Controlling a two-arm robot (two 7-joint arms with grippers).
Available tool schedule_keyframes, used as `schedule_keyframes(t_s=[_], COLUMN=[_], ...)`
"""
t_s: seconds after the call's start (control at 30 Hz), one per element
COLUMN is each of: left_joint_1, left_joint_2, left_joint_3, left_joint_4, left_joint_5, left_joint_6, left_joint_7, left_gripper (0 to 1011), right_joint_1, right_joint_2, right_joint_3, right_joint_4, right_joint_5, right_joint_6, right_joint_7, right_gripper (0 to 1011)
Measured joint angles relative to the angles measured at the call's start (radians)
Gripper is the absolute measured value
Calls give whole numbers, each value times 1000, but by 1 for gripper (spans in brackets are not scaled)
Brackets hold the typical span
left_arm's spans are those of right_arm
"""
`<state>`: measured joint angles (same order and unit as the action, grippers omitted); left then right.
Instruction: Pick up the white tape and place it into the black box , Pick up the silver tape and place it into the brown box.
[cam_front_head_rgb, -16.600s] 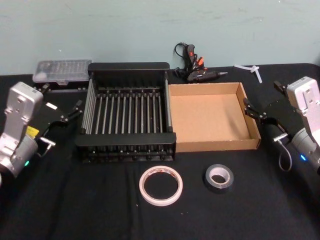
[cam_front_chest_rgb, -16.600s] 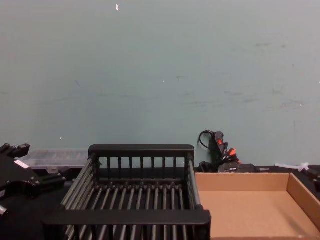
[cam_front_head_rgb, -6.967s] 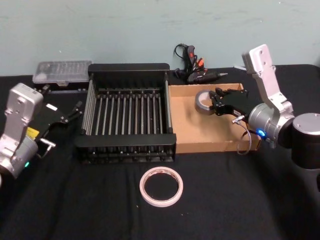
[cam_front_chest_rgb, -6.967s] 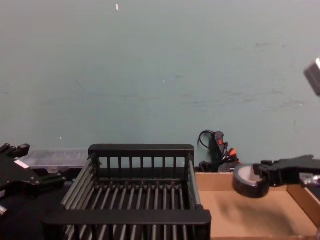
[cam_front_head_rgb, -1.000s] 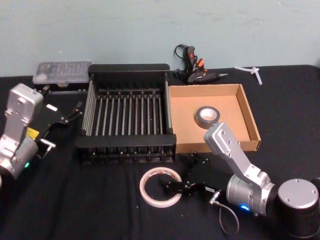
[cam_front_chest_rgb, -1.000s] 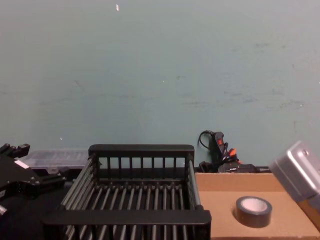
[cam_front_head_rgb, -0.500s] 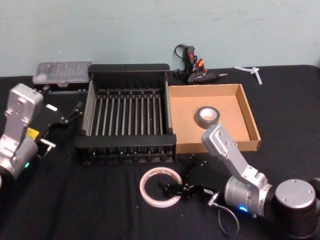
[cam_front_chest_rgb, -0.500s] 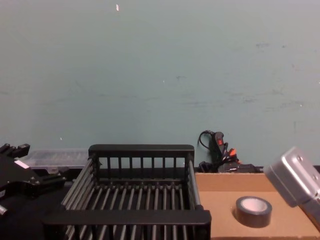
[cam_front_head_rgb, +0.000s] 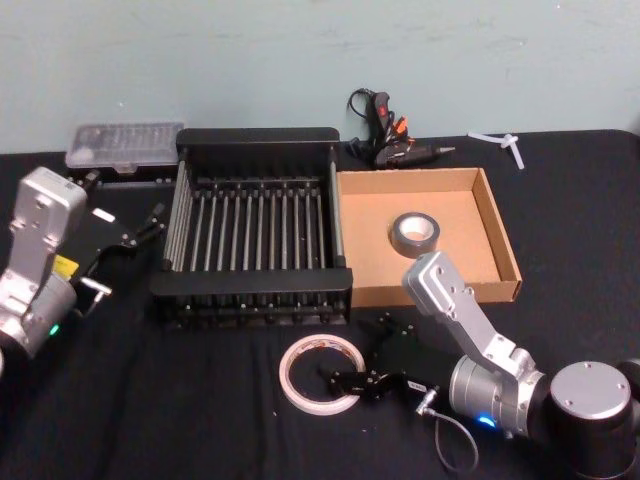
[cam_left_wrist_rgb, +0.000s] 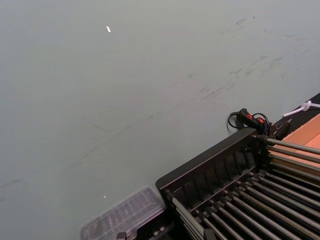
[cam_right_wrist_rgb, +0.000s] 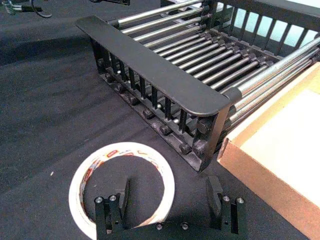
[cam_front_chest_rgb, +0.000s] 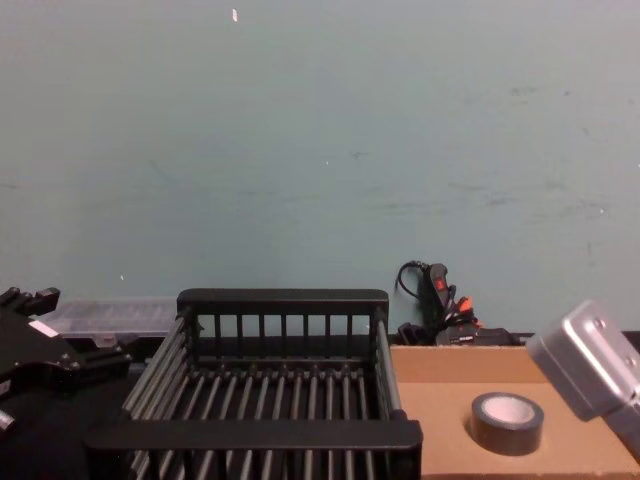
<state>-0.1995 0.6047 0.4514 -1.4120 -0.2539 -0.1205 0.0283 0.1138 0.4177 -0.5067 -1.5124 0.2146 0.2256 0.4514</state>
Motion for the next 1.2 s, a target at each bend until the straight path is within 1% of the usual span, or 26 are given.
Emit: schedule_keyframes(t_s=[0.3,0.37,0.4,0.5,0.53,0.57,0.6,0.67,0.73,0.77,0.83,0.87,0.97,1.13,1.2], left_joint_1=[0,0,0,0,0,0,0,0,0,0,0,0,0,0,0], left_joint_2=[0,0,0,0,0,0,0,0,0,0,0,0,0,0,0], left_joint_3=[0,0,0,0,0,0,0,0,0,0,0,0,0,0,0], left_joint_4=[0,0,0,0,0,0,0,0,0,0,0,0,0,0,0], left_joint_5=[0,0,0,0,0,0,0,0,0,0,0,0,0,0,0], left_joint_6=[0,0,0,0,0,0,0,0,0,0,0,0,0,0,0], left_joint_7=[0,0,0,0,0,0,0,0,0,0,0,0,0,0,0], left_gripper=[1001,1001,1001,1001,1001,1001,1001,1001,1001,1001,1001,1001,1001,1001,1001], right_joint_1=[0,0,0,0,0,0,0,0,0,0,0,0,0,0,0], right_joint_2=[0,0,0,0,0,0,0,0,0,0,0,0,0,0,0], right_joint_3=[0,1,1,1,1,1,1,1,1,1,1,1,1,1,1], right_joint_4=[-1,-1,-1,-1,-1,-1,-1,-1,-1,-1,-1,-1,-1,-1,-1], right_joint_5=[0,0,0,0,0,0,0,0,0,0,0,0,0,1,1], right_joint_6=[0,0,0,0,0,0,0,0,0,0,0,0,0,0,0], right_joint_7=[0,0,0,0,0,0,0,0,0,0,0,0,0,0,0], right_gripper=[997,978,941,894,865,813,813,741,705,648,591,541,460,276,242])
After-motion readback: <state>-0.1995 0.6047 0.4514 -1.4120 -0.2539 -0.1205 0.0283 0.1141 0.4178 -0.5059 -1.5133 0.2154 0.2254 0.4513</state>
